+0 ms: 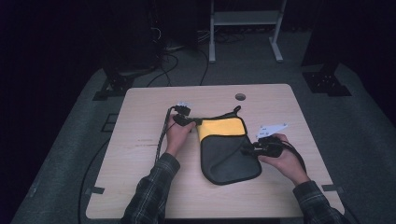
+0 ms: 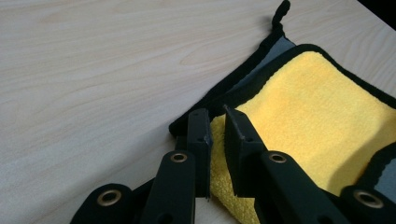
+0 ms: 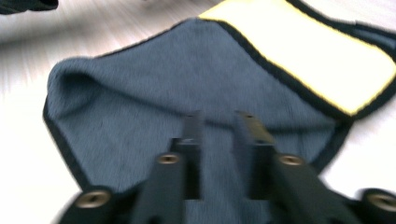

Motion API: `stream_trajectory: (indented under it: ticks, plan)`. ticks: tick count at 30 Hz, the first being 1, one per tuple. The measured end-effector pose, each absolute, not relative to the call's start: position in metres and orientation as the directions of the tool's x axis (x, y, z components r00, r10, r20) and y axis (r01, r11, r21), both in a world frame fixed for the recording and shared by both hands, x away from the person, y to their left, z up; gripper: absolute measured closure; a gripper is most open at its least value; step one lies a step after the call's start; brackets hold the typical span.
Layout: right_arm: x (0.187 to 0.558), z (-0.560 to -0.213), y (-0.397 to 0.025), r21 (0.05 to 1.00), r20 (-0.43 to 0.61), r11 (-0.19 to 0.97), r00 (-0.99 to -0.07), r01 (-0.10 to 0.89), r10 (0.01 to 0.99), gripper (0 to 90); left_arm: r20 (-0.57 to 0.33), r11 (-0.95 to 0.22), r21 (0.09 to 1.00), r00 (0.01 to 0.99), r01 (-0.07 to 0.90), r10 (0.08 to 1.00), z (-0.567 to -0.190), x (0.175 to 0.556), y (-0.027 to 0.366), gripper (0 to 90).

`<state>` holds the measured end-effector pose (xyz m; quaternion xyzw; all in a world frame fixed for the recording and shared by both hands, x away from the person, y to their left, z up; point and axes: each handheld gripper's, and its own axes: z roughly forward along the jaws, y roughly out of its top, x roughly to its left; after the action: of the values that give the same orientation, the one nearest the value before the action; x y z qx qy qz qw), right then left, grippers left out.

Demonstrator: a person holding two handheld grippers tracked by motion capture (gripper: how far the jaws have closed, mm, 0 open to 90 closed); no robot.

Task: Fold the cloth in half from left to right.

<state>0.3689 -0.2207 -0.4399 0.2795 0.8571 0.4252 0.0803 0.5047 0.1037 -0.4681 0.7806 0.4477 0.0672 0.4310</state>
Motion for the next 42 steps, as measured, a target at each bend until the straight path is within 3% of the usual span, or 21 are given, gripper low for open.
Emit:
stream_trajectory:
  ticks: [2, 9, 20, 28, 30, 33, 35, 42]
  plan:
    - [0.375, -0.439, -0.21, 0.773, 0.09, 0.49, -0.835, 0.403, 0.543, 58.8, -0.274, -0.236, 0.732, 0.593, 0.64, 0.757, -0.47, 0.505, 0.104, 80.1]
    - [0.399, -0.436, -0.172, 0.777, 0.069, 0.515, -0.862, 0.363, 0.503, 48.2, -0.27, -0.243, 0.725, 0.591, 0.644, 0.76, -0.474, 0.505, 0.105, 80.8]
    - [0.434, -0.438, -0.121, 0.76, 0.059, 0.556, -0.888, 0.336, 0.455, 43.6, -0.263, -0.243, 0.73, 0.591, 0.639, 0.762, -0.478, 0.505, 0.104, 83.6]
    - [0.457, -0.461, -0.1, 0.722, 0.096, 0.586, -0.892, 0.367, 0.441, 42.9, -0.251, -0.252, 0.731, 0.594, 0.634, 0.764, -0.477, 0.505, 0.104, 84.0]
    - [0.458, -0.469, -0.099, 0.7, 0.094, 0.609, -0.893, 0.374, 0.44, 49.8, -0.25, -0.252, 0.732, 0.593, 0.633, 0.765, -0.477, 0.505, 0.103, 84.2]
    - [0.457, -0.466, -0.101, 0.703, 0.093, 0.606, -0.893, 0.372, 0.44, 72.4, -0.249, -0.252, 0.732, 0.592, 0.634, 0.766, -0.477, 0.505, 0.103, 84.3]
    - [0.456, -0.463, -0.102, 0.699, 0.101, 0.604, -0.889, 0.382, 0.447, 82.2, -0.249, -0.251, 0.731, 0.59, 0.635, 0.768, -0.477, 0.505, 0.103, 84.4]
    - [0.445, -0.45, -0.112, 0.703, 0.107, 0.598, -0.888, 0.386, 0.447, 87.4, -0.246, -0.252, 0.73, 0.588, 0.636, 0.771, -0.477, 0.504, 0.103, 84.8]
